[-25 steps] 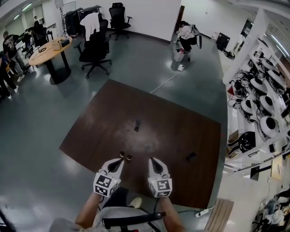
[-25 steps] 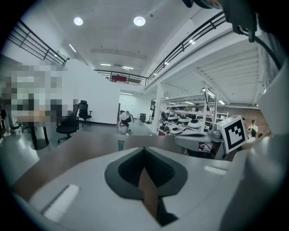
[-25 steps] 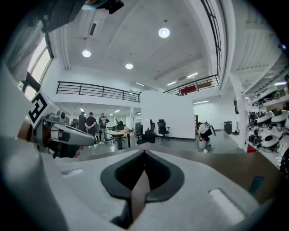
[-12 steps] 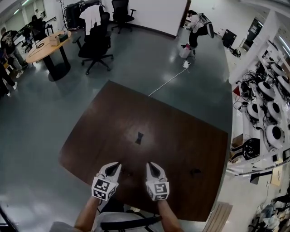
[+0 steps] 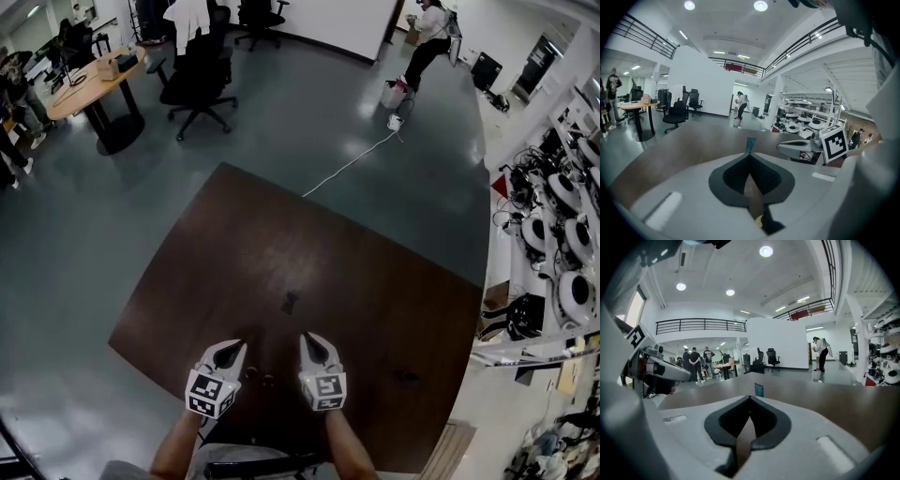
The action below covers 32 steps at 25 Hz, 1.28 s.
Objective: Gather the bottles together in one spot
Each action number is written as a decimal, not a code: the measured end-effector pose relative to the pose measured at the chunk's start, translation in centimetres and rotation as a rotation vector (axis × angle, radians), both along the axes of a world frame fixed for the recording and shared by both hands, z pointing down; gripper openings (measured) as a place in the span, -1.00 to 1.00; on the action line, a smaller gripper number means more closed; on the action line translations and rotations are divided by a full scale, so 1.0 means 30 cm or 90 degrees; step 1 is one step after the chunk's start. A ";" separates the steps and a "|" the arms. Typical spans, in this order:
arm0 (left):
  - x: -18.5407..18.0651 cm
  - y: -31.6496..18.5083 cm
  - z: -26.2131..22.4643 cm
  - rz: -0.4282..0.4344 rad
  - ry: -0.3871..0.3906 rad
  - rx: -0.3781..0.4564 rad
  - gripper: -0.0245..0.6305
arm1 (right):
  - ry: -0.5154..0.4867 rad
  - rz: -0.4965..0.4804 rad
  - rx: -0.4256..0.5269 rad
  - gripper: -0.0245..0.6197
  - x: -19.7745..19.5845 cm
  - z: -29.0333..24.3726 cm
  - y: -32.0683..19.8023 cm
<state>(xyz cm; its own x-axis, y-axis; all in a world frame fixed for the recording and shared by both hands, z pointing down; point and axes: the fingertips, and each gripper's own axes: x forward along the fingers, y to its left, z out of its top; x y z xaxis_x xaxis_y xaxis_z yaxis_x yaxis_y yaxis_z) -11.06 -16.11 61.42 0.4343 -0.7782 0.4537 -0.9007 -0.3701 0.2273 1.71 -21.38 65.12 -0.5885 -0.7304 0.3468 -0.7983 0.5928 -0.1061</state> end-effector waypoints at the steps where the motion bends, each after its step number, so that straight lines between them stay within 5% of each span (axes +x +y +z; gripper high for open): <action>1: -0.002 -0.006 0.006 -0.001 0.002 -0.003 -0.93 | 0.002 -0.002 -0.001 -0.92 -0.004 0.009 -0.015; 12: -0.001 -0.070 0.055 -0.008 0.010 -0.026 -0.93 | 0.009 -0.019 -0.009 -0.91 -0.014 0.091 -0.107; 14: -0.004 -0.071 0.061 -0.010 0.011 -0.032 -0.93 | 0.010 -0.037 -0.018 -0.61 -0.035 0.108 -0.118; 19: -0.002 -0.077 0.070 -0.011 0.008 -0.036 -0.93 | 0.018 -0.047 -0.029 -0.43 -0.066 0.166 -0.181; 32: -0.050 -0.069 0.083 -0.032 0.008 -0.049 -0.93 | 0.030 -0.061 -0.028 -0.37 -0.133 0.216 -0.287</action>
